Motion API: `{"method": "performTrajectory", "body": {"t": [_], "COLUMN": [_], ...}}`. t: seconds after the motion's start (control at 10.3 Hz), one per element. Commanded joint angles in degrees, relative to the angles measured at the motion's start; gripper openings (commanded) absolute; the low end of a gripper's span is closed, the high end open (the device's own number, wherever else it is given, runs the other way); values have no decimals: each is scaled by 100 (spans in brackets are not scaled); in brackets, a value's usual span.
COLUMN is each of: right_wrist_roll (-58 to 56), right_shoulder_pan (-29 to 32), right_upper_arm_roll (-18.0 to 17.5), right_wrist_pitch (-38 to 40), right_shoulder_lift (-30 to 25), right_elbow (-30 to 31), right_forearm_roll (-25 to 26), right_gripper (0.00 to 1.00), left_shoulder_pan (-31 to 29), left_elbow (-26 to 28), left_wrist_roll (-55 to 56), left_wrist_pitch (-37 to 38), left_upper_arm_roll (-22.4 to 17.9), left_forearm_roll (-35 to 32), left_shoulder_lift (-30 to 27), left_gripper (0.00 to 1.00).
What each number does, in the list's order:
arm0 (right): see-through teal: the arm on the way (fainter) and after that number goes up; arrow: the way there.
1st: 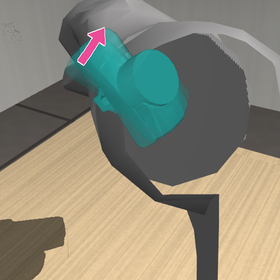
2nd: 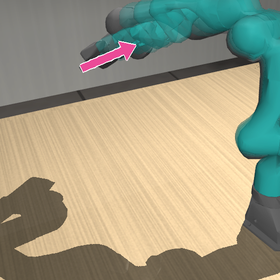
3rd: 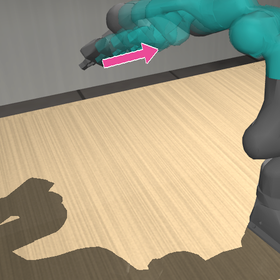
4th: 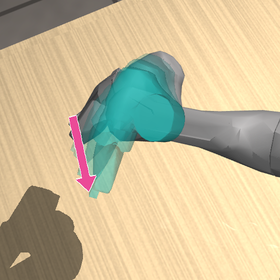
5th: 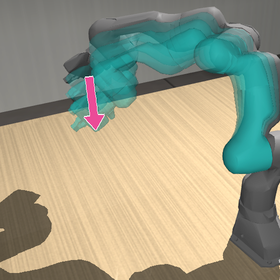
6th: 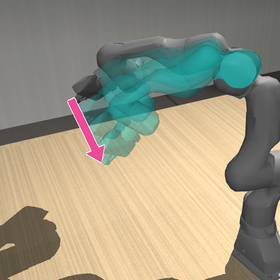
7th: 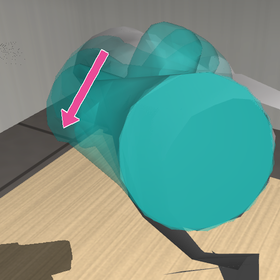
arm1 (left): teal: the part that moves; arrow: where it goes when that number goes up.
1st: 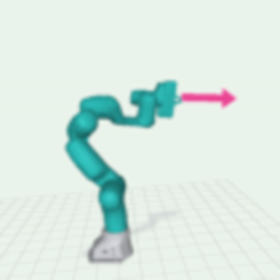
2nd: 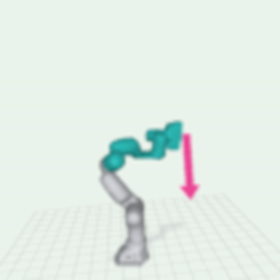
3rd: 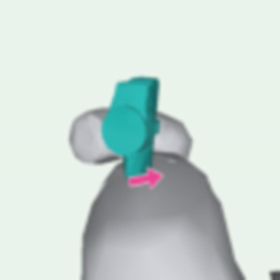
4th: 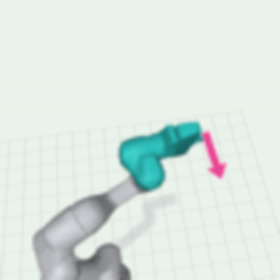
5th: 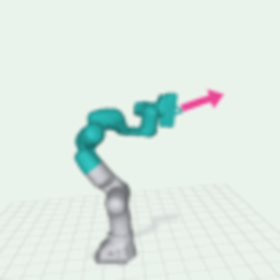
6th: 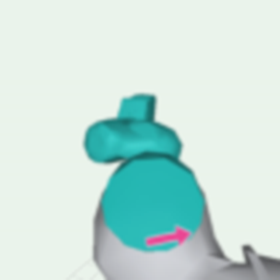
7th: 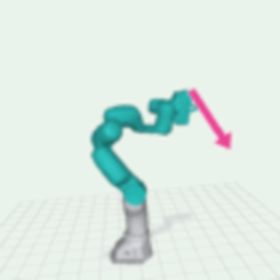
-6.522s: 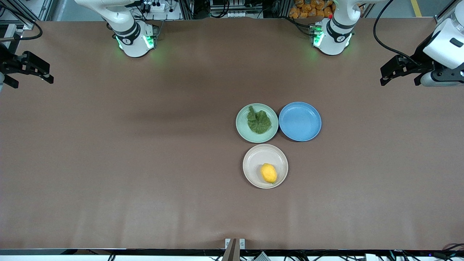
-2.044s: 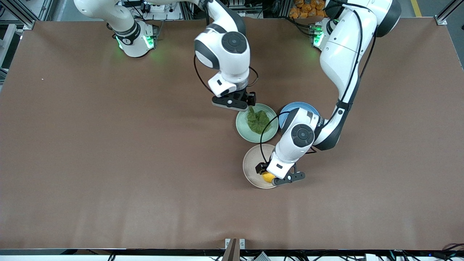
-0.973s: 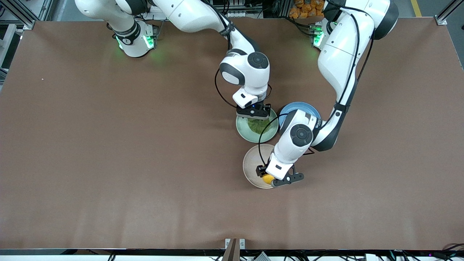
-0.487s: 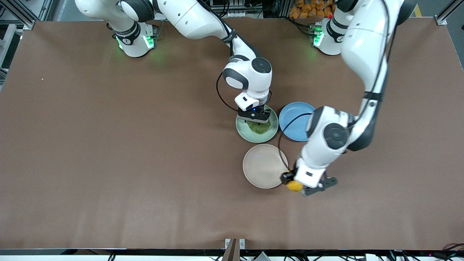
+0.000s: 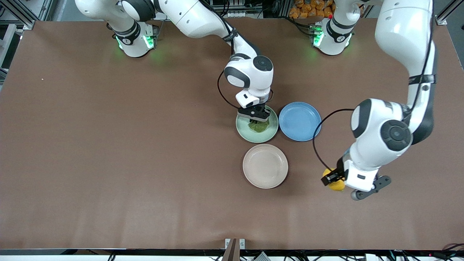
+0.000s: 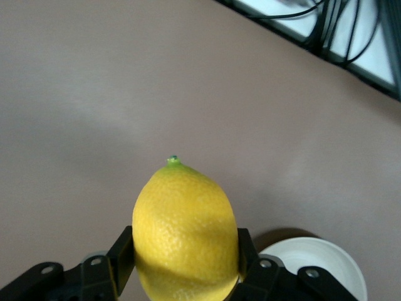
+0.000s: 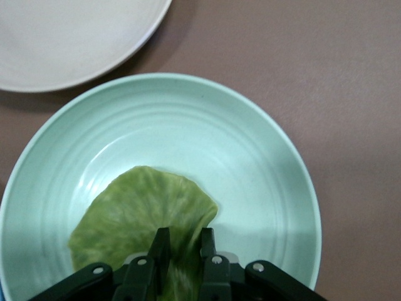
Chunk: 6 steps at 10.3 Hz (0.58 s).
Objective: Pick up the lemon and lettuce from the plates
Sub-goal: 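Carry the lemon off the plate with the left gripper while the right carries lettuce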
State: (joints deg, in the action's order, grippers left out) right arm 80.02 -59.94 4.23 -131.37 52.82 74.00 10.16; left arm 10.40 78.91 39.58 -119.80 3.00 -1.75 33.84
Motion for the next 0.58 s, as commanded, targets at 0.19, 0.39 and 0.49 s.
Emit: {"method": "performTrajectory", "body": {"t": [0.19,0.39,0.49], "right_wrist_roll": [-134,-529,-958], "right_shoulder_pan": [87,437,683], "right_upper_arm_roll": [25,-106,-124], "right_wrist_pitch": [321,987,1269], "right_shoulder_lift": [-218,-735,-1104], "right_elbow": [-193,-228,-228], "right_forearm_roll": [66,-127,-468], "right_gripper": [0,0,0], "left_shoulder_pan": [-678,-715,-706], "left_elbow": [1852,2643,2960], "left_wrist_roll": [-668,-977,-995], "left_wrist_pitch": [203,212,212], "left_upper_arm_roll": [104,131,139], "left_forearm_roll": [-71,-36,-36], "left_shoulder_lift": [-1683,-2405,-2704], "left_gripper": [0,0,0]}}
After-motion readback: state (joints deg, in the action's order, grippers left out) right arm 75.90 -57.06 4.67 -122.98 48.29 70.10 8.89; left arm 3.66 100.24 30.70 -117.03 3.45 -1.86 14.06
